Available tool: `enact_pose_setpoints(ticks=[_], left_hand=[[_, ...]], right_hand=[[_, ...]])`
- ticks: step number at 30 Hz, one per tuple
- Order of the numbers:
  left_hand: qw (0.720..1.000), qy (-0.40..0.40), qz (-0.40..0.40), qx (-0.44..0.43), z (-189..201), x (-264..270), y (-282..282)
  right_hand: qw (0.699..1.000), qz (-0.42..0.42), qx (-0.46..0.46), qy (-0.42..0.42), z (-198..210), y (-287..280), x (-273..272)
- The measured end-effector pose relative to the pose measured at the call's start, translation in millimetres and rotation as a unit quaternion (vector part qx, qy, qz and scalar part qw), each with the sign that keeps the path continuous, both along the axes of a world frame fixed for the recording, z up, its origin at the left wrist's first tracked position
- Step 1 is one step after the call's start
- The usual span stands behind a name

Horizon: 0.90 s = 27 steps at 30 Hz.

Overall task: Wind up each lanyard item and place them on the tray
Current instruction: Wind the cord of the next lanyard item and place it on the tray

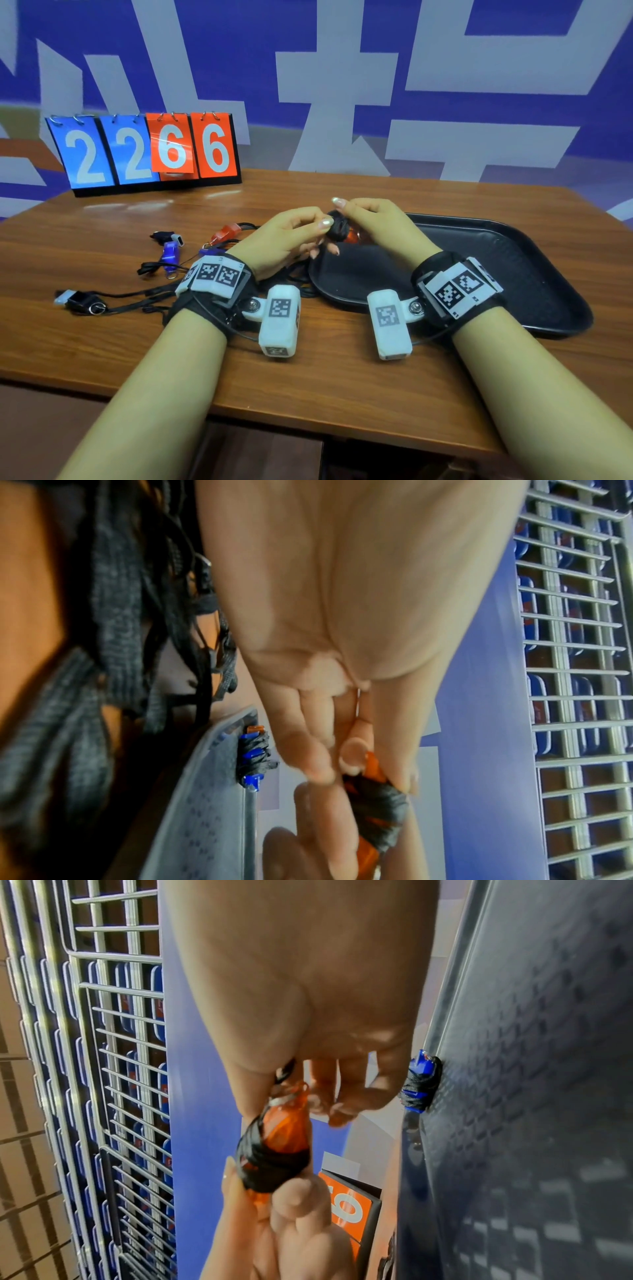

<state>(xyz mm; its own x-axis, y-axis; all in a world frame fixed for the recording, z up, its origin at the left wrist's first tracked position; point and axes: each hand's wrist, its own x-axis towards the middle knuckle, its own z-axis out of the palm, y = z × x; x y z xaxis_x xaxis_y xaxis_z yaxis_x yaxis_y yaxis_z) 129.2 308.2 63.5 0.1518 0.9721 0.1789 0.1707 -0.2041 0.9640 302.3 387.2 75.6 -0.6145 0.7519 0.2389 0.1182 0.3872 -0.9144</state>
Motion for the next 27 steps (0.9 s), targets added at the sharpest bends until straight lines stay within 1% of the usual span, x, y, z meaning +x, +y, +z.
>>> enact_pose_setpoints(ticks=[2, 4, 7, 10, 14, 20, 22, 27], left_hand=[[1.0, -0.024, -0.008, -0.005, 0.8, 4.4, -1.1], [0.999, -0.044, -0.015, -0.007, 0.7, 5.6, -1.1], [0.999, -0.029, -0.002, -0.022, 2.0, 4.8, -0.2], [0.999, -0.001, 0.02, -0.045, 4.5, 6.6, -0.7], [0.998, -0.004, 0.038, -0.045, 8.2, 7.3, -2.8], [0.998, -0.008, 0.054, -0.024, 6.5, 10.1, -4.6], [0.999, -0.017, 0.047, -0.019, 5.9, 9.6, -4.6], [0.998, -0.064, 0.01, -0.018, 9.0, 8.8, -7.6]], right_hand=[[0.999, 0.003, -0.038, 0.007, -1.3, 1.8, -0.6], [0.996, 0.022, -0.083, 0.037, -2.9, 3.1, -0.6], [0.991, 0.028, -0.109, 0.071, -3.4, 4.6, 1.2], [0.989, 0.018, -0.117, 0.086, -3.2, 5.0, 1.4], [0.989, 0.009, -0.118, 0.091, -4.0, 5.4, 0.1], [0.997, 0.006, -0.05, 0.065, -3.3, -1.9, -4.7], [0.997, 0.009, -0.051, 0.061, -3.5, -1.7, -5.5], [0.992, 0.055, -0.097, 0.054, 0.2, -0.9, -0.5]])
